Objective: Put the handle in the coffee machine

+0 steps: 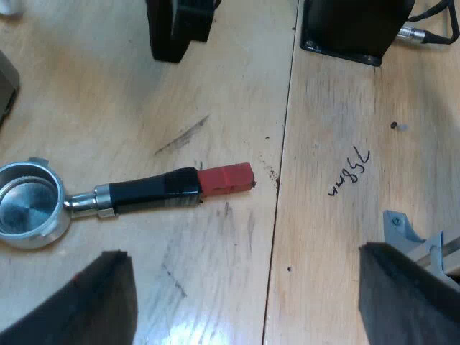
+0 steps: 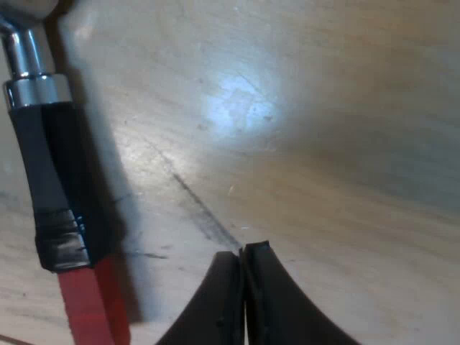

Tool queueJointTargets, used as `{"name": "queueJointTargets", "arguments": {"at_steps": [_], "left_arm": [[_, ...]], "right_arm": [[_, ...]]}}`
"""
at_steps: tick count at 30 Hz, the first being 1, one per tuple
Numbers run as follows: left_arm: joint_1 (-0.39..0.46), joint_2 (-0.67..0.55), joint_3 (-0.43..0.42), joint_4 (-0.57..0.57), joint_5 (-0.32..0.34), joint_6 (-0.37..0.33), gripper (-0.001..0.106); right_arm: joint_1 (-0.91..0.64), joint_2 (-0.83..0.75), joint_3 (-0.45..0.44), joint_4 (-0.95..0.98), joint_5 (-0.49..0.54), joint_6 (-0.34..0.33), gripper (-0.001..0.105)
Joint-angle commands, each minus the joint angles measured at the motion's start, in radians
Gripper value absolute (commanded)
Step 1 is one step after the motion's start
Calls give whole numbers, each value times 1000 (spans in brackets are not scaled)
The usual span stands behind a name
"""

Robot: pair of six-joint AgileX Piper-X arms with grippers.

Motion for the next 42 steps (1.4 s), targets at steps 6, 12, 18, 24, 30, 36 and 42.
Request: {"name": "queueJointTargets", "arguments": {"at_steps": [6, 12, 18, 24, 30, 36, 42], "left_arm": [[-3, -2, -7, 5, 15, 1, 67], [-3, -2, -7, 5, 15, 1, 67], [-3, -2, -4, 5, 15, 1, 67], [-3, -2, -4, 10, 15, 1, 67], [-3, -2, -4, 34, 15, 1, 67], [-3, -2, -4, 55, 15, 1, 67], [-3, -2, -4, 72, 2, 1, 67]], "right_arm": [[2, 166, 1, -27, -54, 3, 0], [2, 227, 1, -59, -54, 3, 0], [15, 271, 1, -117, -54, -8, 0], [96, 313, 1, -186, -49, -29, 0], [166, 360, 1, -251, -45, -19, 0], [211, 384, 1, -266, -54, 16, 0], [312, 387, 1, -353, -54, 62, 0]]}}
